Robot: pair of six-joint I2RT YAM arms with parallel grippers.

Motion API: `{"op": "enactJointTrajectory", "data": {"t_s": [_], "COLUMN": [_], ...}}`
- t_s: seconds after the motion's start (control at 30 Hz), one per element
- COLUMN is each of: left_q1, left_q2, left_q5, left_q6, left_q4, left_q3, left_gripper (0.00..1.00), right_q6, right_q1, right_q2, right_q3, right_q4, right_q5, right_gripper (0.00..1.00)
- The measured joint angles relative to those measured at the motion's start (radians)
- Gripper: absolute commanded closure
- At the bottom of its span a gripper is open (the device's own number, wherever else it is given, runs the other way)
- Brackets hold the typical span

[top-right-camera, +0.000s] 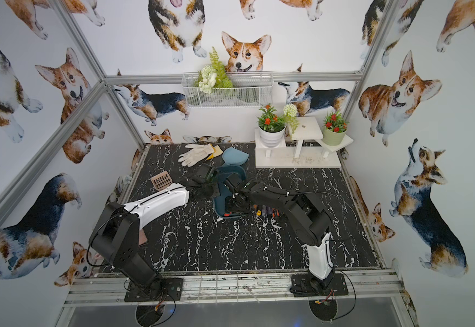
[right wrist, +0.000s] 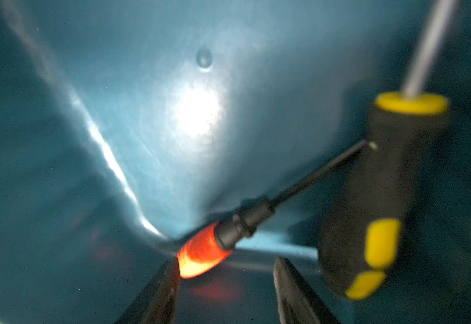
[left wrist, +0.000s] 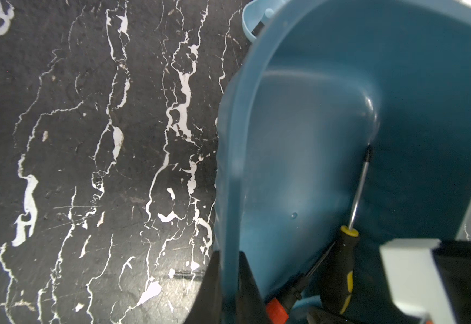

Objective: Take out the screwdriver from the storage box
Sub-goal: Pick up the screwdriver from the storage box.

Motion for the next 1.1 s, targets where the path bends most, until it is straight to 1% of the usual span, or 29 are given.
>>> {"op": "enactJointTrajectory", "data": {"t_s": [0.1, 0.17, 0.23, 0.3, 0.37, 0.5, 0.7, 0.8, 0.9, 0.97, 1.03, 1.07, 1.1], "left_q1": [-0.001, -0.002, -0.002, -0.002, -0.002, -0.002, -0.002, -0.002, -0.002, -0.002, -0.002, -0.002, -0.002], "left_q2": [0.0, 0.0, 0.0, 0.0, 0.0, 0.0, 0.0, 0.0, 0.0, 0.0, 0.0, 0.0, 0.0], "left_q5": [0.002, 0.003, 0.003, 0.003, 0.002, 0.0, -0.002, -0.008, -0.008, -0.008, -0.008, -0.008, -0.008], "left_q6": [0.0, 0.0, 0.0, 0.0, 0.0, 0.0, 0.0, 0.0, 0.0, 0.0, 0.0, 0.0, 0.0], "left_q4": [0.0, 0.0, -0.003, -0.005, -0.007, -0.008, -0.006, -0.005, -0.004, -0.004, -0.004, -0.004, -0.005], "left_q3": [0.0, 0.0, 0.0, 0.0, 0.0, 0.0, 0.004, 0.006, 0.008, 0.009, 0.01, 0.011, 0.011], "left_gripper": [1.0, 1.0, 1.0, 1.0, 1.0, 1.0, 1.0, 1.0, 1.0, 1.0, 1.0, 1.0, 1.0], "right_q6": [0.019, 0.024, 0.03, 0.036, 0.035, 0.007, -0.057, -0.075, -0.089, -0.096, -0.108, -0.112, -0.117], "right_q1": [0.0, 0.0, 0.002, 0.002, 0.002, 0.005, 0.006, 0.006, 0.006, 0.006, 0.006, 0.006, 0.006], "right_q2": [0.022, 0.027, 0.03, 0.031, 0.031, 0.021, -0.01, -0.021, -0.03, -0.035, -0.036, -0.036, -0.036], "right_q3": [0.006, 0.007, 0.007, 0.007, 0.007, 0.008, 0.024, 0.025, 0.028, 0.031, 0.035, 0.038, 0.043], "right_q4": [0.017, 0.019, 0.019, 0.019, 0.02, 0.023, 0.018, 0.016, 0.016, 0.015, 0.013, 0.01, 0.003], "right_q5": [0.04, 0.054, 0.072, 0.087, 0.099, 0.128, 0.153, 0.163, 0.165, 0.166, 0.168, 0.167, 0.168], "right_gripper": [0.43, 0.48, 0.51, 0.57, 0.62, 0.72, 0.82, 0.85, 0.87, 0.84, 0.75, 0.68, 0.64]}}
